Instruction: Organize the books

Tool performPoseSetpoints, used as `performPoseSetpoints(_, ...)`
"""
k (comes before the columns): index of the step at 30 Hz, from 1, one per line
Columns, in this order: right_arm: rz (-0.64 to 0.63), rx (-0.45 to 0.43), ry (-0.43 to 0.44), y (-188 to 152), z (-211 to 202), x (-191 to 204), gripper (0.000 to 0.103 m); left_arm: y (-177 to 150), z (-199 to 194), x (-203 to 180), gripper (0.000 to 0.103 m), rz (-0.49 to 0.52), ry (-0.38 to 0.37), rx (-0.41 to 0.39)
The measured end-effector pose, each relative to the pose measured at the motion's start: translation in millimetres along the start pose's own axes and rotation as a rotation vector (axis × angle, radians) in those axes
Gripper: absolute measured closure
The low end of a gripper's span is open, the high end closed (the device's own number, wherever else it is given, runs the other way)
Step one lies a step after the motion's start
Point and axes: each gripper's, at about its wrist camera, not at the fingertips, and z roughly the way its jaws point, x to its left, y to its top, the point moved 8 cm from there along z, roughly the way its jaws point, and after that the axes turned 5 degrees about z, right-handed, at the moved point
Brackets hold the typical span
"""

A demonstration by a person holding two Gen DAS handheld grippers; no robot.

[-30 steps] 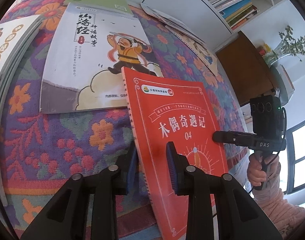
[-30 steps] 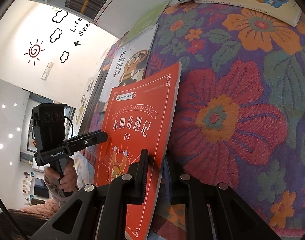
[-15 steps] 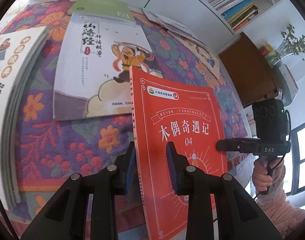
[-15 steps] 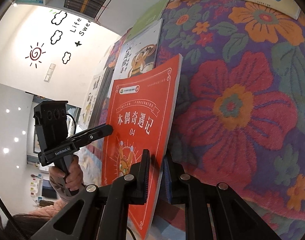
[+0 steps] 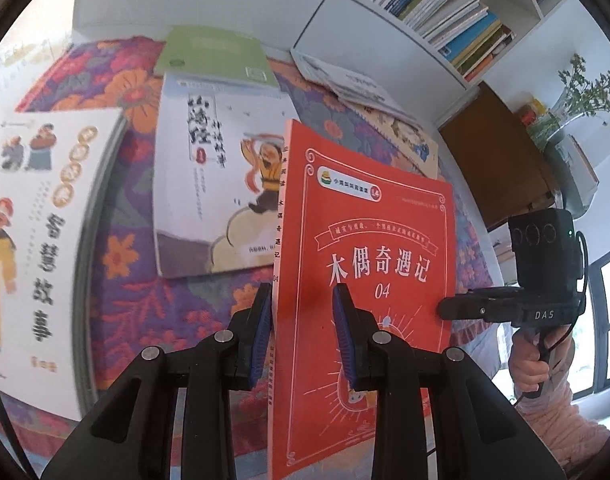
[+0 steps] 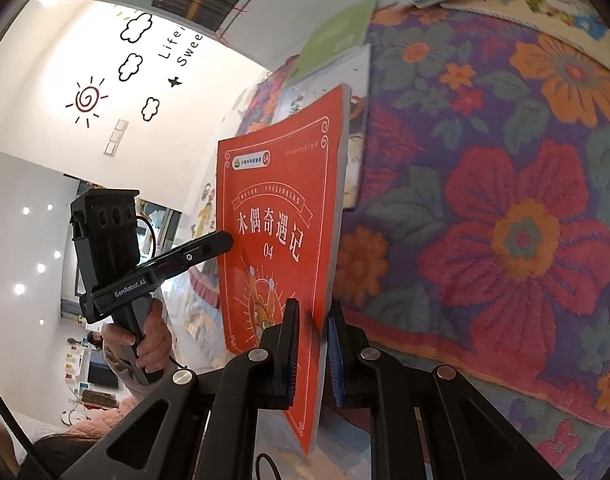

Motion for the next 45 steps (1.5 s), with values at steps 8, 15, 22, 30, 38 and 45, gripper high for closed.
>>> performPoseSetpoints(8,-0.023,0.022,0.032,-0.6,7.2,17.8,0.089,16.0,-28.2,5.4,0.076,0.001,0.016,-0.056)
performPoseSetpoints(15,-0.048,0.021,0.056,1.6,12.6,32.5,0.089,20.9,-43.5,15.0,0.075,0.001,0.037,-0.086)
performPoseSetpoints(22,-0.060,0.022,0.072,4.2,16.0,40.5,0.089,23.7,-55.0,20.1,0.075,-0.001,0.049,-0.110)
performPoseSetpoints(30,-0.072,0.033,0.083,9.9,27.9,48.6,0.089,28.0,-67.6,30.0,0.075,-0.011,0.058,-0.134)
performPoseSetpoints(38,-0.103,0.043,0.106,11.9,35.4,55.5,0.089,36.0,-86.0,45.9,0.075,-0.030,0.086,-0.171)
performPoseSetpoints(45,-0.120,0.054,0.119,15.1,48.0,61.7,0.089,41.1,-104.4,65.6,0.074,-0.047,0.117,-0.203)
